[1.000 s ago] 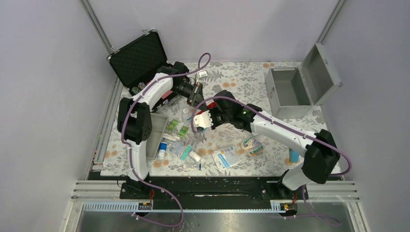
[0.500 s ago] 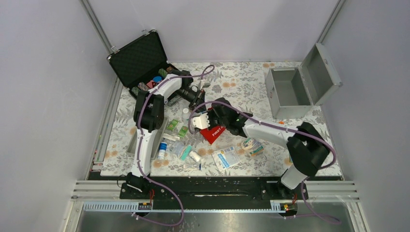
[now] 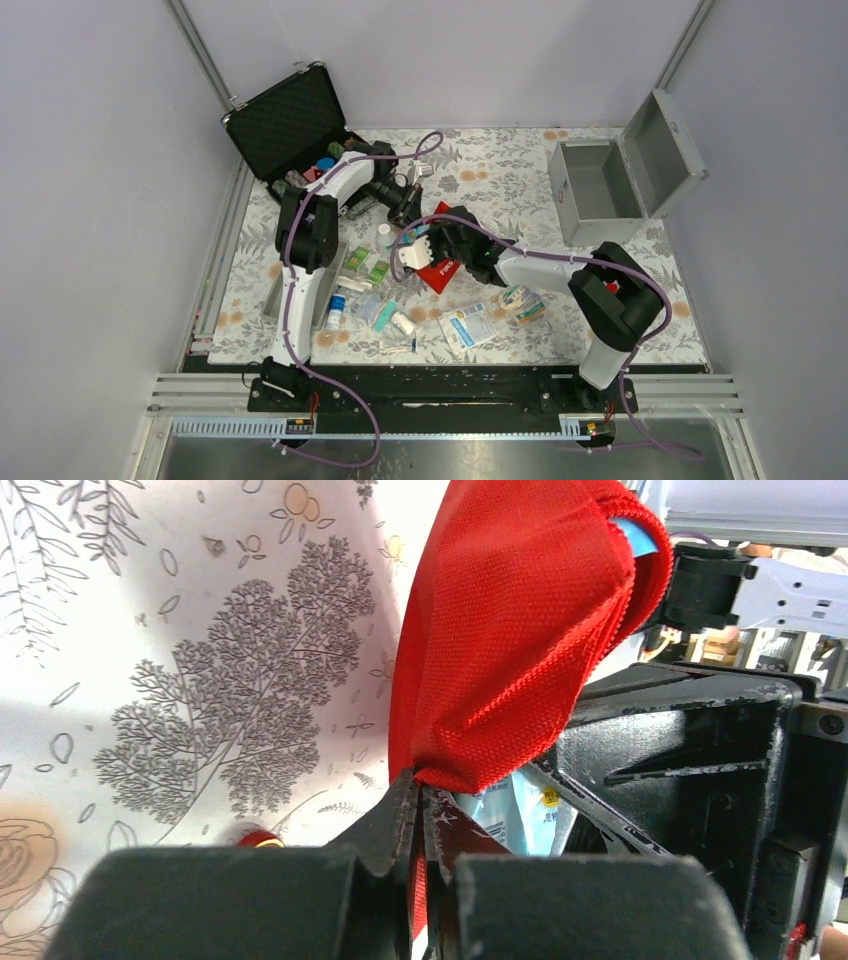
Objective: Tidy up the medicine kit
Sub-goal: Place the medical item at the medicine pouch.
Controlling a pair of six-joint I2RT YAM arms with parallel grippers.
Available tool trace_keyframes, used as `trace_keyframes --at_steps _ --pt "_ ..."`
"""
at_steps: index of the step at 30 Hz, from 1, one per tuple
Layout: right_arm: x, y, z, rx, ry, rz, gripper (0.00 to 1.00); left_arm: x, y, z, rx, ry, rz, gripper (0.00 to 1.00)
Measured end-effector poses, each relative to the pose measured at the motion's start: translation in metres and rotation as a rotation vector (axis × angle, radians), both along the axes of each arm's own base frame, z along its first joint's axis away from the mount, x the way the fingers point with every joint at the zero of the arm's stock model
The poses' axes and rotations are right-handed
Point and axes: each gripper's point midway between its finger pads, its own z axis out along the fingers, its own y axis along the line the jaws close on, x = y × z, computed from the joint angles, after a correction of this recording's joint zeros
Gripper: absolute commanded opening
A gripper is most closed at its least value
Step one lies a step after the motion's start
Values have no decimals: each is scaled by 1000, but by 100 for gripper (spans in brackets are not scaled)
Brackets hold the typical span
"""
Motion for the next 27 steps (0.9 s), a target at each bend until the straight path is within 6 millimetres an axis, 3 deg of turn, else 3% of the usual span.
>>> trace_keyframes --at_steps 11,18,27 --pt "20 -4 -10 17 32 -147 0 -8 3 -15 14 21 -8 0" --pt "10 -10 -6 55 45 -139 0 -15 1 -9 1 73 -1 0" --pt "-5 -20 -5 -42 1 -20 0 -16 -4 7 -11 97 14 0"
